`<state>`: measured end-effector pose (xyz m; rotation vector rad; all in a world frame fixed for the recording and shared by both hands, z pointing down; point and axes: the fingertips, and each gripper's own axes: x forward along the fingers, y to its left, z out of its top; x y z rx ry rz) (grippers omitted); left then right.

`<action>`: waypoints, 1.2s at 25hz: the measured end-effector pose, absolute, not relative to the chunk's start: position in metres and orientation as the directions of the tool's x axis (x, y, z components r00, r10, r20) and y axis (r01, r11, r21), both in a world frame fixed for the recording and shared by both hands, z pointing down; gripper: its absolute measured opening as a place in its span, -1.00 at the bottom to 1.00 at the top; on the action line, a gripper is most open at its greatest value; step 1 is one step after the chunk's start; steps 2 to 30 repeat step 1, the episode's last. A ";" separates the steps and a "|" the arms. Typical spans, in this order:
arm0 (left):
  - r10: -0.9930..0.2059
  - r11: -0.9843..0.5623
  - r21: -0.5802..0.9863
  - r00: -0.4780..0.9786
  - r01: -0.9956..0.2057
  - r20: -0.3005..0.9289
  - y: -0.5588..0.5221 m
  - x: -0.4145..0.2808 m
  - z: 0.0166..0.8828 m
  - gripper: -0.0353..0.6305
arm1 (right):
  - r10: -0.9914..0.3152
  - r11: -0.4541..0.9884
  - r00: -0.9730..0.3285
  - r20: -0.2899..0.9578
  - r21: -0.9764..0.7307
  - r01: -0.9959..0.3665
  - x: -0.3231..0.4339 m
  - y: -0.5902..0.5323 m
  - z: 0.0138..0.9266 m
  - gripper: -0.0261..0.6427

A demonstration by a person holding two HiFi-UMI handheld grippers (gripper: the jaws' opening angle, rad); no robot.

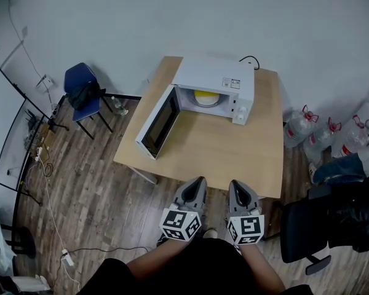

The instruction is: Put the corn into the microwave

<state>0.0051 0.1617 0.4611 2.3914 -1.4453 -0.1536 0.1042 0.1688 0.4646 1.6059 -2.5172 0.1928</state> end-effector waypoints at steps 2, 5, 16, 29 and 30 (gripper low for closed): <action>-0.875 -0.424 0.342 0.477 -0.838 0.083 0.162 0.005 0.461 -0.84 | -0.888 0.421 -0.418 0.195 -0.028 -0.907 0.103 0.169 0.465 -0.74; -0.875 -0.424 0.342 0.477 -0.838 0.083 0.162 0.005 0.461 -0.84 | -0.888 0.421 -0.418 0.195 -0.028 -0.907 0.103 0.169 0.465 -0.74; -0.875 -0.424 0.342 0.477 -0.838 0.083 0.162 0.005 0.461 -0.84 | -0.888 0.421 -0.418 0.195 -0.028 -0.907 0.103 0.169 0.465 -0.74; -0.875 -0.424 0.342 0.477 -0.838 0.083 0.162 0.005 0.461 -0.84 | -0.888 0.421 -0.418 0.195 -0.028 -0.907 0.103 0.169 0.465 -0.74; -0.875 -0.424 0.342 0.477 -0.838 0.083 0.162 0.005 0.461 -0.84 | -0.888 0.421 -0.418 0.195 -0.028 -0.907 0.103 0.169 0.465 -0.74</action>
